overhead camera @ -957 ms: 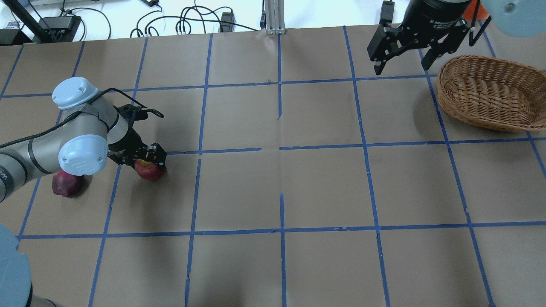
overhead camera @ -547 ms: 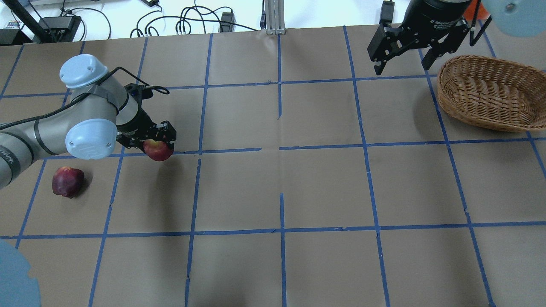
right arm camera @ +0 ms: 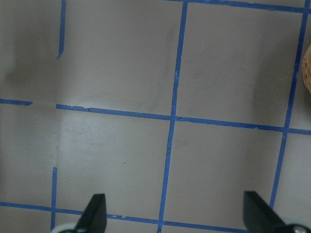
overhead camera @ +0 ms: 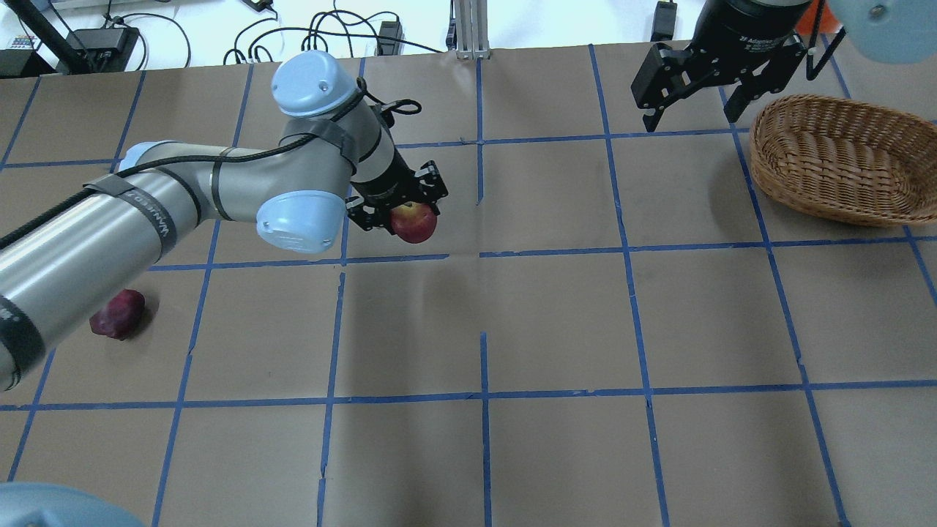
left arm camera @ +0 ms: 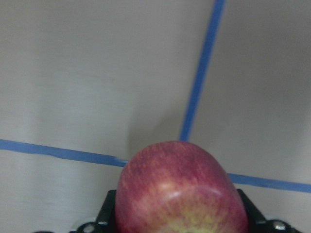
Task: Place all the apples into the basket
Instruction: 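Carry the light red apple to the table center and release it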
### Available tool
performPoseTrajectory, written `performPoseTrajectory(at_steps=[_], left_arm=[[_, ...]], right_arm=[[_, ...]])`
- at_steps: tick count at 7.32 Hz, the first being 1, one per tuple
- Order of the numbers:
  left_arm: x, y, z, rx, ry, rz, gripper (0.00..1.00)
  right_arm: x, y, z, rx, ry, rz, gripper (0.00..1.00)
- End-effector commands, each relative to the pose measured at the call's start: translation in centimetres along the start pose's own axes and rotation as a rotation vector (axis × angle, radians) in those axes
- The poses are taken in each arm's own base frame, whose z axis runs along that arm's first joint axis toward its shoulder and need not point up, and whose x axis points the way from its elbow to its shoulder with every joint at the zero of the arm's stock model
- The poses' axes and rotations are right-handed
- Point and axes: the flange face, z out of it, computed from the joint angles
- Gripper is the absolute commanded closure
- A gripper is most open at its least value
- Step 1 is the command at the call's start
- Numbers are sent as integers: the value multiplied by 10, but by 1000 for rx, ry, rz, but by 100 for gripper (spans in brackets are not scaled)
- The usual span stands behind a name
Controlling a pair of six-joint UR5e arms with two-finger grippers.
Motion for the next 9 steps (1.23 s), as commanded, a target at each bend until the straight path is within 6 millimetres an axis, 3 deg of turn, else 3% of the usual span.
performPoseTrajectory(at_steps=[1, 2, 3, 4, 6, 7, 8, 9], left_arm=[[51, 39, 44, -49, -15, 57, 83], [51, 42, 61, -62, -23, 64, 74], [51, 42, 73, -71, -33, 71, 23], [54, 41, 70, -62, -30, 70, 0], [56, 37, 21, -19, -1, 62, 0], [40, 17, -10, -10, -2, 28, 0], [13, -7, -50, -15, 8, -28, 0], [-38, -32, -84, -41, -14, 51, 0]], right_arm=[[-1, 2, -1, -5, -5, -3, 0], [-2, 3, -2, -8, -4, -55, 0], [-2, 4, -2, -10, -1, -96, 0], [0, 5, -4, -8, 14, -94, 0], [3, 4, -1, -14, 25, -85, 0], [2, 3, 0, -15, 20, -81, 0], [3, 2, 2, -12, 14, -66, 0], [2, 4, 21, -42, 2, -53, 0]])
